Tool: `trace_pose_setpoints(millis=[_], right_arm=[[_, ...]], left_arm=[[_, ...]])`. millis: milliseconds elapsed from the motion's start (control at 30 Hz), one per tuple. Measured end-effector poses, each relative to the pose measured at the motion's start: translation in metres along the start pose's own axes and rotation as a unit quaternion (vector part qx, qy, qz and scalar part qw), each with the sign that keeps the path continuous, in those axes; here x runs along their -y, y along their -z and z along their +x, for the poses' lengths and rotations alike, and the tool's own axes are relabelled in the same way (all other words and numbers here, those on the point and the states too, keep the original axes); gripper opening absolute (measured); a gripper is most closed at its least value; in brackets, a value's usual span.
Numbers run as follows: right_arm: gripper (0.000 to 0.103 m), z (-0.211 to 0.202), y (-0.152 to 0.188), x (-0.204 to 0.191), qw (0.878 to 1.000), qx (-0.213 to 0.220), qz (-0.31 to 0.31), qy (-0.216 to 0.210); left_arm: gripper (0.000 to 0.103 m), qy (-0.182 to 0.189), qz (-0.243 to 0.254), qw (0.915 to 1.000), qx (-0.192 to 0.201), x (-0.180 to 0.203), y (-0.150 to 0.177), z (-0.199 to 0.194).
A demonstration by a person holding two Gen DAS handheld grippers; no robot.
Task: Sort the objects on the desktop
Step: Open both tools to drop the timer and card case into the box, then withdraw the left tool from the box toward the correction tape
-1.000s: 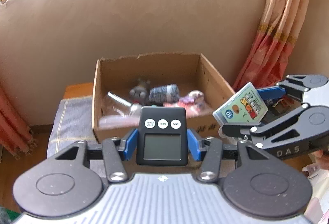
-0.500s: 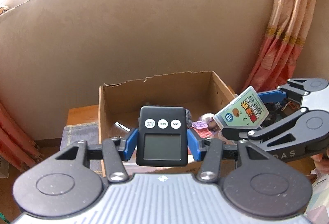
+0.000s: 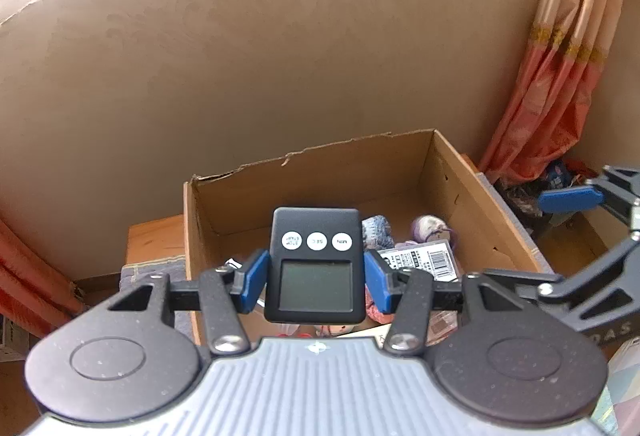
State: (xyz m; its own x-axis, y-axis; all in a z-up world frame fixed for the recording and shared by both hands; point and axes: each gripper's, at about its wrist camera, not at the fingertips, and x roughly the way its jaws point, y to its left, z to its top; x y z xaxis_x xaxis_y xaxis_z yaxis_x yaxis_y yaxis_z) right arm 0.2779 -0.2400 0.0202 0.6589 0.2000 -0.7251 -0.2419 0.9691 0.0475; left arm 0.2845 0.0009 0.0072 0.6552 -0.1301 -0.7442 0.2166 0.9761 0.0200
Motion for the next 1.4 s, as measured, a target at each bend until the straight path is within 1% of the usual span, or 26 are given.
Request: trace_pose_setpoints(millis=[233,267,333,367,433,467,667,1033,1200,1267,1400], right_arm=[[0.103,-0.004,0.012,0.015,1.000,-0.008,0.016,0.008],[0.103,-0.006,0.013,0.016,1.000,-0.008,0.016,0.010],[0.103,-0.007,0.013,0.018,1.000,-0.006,0.015,0.012],[0.103,-0.008,0.013,0.018,1.000,-0.004,0.015,0.013],[0.103,-0.010,0.014,0.018,1.000,-0.003,0.016,0.012],[0.103,-0.012,0.014,0.018,1.000,-0.002,0.018,0.010],[0.103,-0.014,0.019,0.012,1.000,-0.008,0.010,0.009],[0.103,-0.025,0.041,0.001,1.000,-0.016,0.018,0.002],[0.103,-0.030,0.053,-0.002,0.999,-0.021,0.032,0.000],[0.103,-0.033,0.058,-0.003,0.999,-0.019,0.038,0.007],[0.103,-0.039,0.068,-0.005,0.998,-0.014,0.053,0.005]], left_arm=[[0.053,0.005,-0.006,0.9998,-0.017,0.002,-0.006,0.020],[0.057,0.005,-0.007,0.9999,-0.012,0.002,-0.006,0.020],[0.098,0.002,-0.009,0.9999,-0.006,0.003,-0.009,0.021],[0.099,-0.006,-0.011,0.9999,-0.003,0.004,-0.009,0.021],[0.099,-0.003,-0.009,0.9999,0.007,0.005,-0.009,0.017],[0.099,0.001,-0.005,1.0000,0.004,0.006,-0.010,0.017],[0.099,-0.002,0.011,0.9999,-0.011,0.010,-0.004,0.013],[0.099,0.000,0.029,0.9995,-0.009,0.015,0.019,-0.010],[0.099,0.012,0.026,0.9996,-0.001,0.020,0.031,-0.024],[0.100,0.017,0.021,0.9996,0.003,0.022,0.036,-0.029],[0.101,0.026,0.016,0.9995,0.008,0.028,0.051,-0.036]])
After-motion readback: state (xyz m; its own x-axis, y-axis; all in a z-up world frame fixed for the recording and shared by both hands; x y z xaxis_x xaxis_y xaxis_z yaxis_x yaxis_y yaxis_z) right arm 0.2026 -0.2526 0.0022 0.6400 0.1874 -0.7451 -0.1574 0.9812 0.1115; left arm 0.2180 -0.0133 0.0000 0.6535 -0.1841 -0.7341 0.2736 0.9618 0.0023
